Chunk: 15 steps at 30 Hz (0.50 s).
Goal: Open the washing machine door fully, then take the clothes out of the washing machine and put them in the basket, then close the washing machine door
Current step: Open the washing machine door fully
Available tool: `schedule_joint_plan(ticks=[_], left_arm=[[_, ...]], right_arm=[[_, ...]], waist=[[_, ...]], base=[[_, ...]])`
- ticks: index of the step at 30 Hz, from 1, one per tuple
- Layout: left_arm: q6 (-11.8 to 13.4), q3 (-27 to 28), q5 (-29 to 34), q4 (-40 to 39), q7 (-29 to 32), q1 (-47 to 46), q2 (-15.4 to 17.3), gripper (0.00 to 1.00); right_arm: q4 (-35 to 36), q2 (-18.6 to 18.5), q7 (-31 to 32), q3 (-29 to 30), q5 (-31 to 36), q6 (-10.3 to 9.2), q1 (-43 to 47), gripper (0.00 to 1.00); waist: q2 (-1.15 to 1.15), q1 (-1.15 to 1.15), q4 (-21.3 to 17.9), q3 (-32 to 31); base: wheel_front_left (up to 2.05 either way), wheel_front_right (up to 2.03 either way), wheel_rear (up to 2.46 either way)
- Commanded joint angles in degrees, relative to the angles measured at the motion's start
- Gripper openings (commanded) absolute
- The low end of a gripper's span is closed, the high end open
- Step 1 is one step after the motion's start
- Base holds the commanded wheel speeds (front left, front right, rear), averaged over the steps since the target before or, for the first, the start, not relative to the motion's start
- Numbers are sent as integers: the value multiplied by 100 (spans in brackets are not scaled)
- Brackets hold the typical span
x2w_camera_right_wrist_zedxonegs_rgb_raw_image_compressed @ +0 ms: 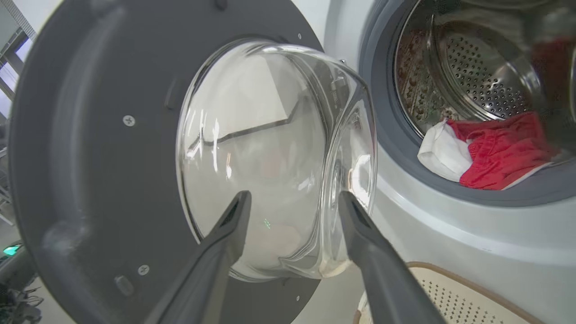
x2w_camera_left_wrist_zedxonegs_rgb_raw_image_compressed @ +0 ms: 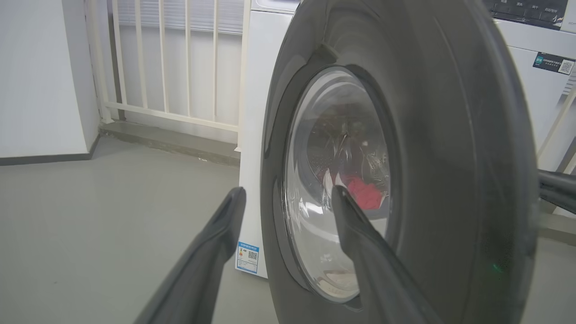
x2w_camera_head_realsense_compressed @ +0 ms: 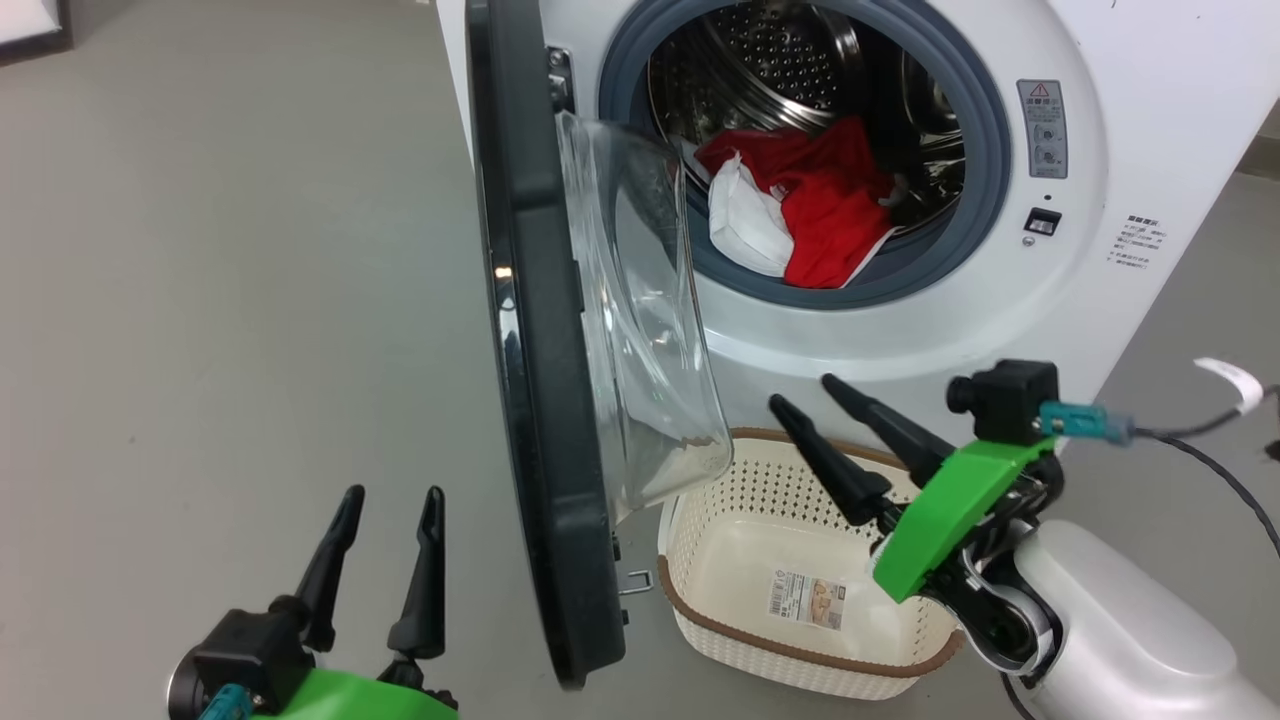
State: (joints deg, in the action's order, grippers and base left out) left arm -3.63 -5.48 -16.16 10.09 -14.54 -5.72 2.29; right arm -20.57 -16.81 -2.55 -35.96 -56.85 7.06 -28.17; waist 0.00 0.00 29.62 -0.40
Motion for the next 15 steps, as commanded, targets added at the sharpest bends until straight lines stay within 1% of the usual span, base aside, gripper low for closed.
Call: schedule_joint_plan(ticks=[1, 3, 6, 9, 10, 12, 15], left_arm=[[-48, 209, 62, -112, -46, -87, 59, 100], [-60, 218, 79, -115, -46, -82, 59, 100], [-75, 245, 100, -152, -46, -81, 59, 100], [-86, 280, 106, -197, -46, -70, 59, 100], [-86, 280, 106, -197, -46, -70, 59, 100], [-86, 299, 108, -212, -46, -62, 59, 100], [-79, 316, 110, -215, -46, -73, 59, 100]], right_arm=[[-134, 42, -378, -8, 233, 43, 56, 100], [-456, 111, -704, 27, 471, 43, 77, 100], [-945, 237, -1031, 226, 843, 43, 108, 100], [-1333, 408, -1198, 634, 1297, 43, 166, 100], [-1333, 408, -1198, 634, 1297, 43, 166, 100], [-1481, 511, -1233, 968, 1696, 43, 225, 100], [-1320, 757, -1241, 1687, 2388, 43, 434, 100]], waist=[[0, 0, -14, -23], [0, 0, -18, -35], [0, 0, -24, -44], [0, 0, -26, -40], [0, 0, -26, -40], [0, 0, -30, -37], [0, 0, -35, -22]], base=[[0, 0, 0], [0, 0, 0], [0, 0, 0], [0, 0, 0], [0, 0, 0], [0, 0, 0], [0, 0, 0]])
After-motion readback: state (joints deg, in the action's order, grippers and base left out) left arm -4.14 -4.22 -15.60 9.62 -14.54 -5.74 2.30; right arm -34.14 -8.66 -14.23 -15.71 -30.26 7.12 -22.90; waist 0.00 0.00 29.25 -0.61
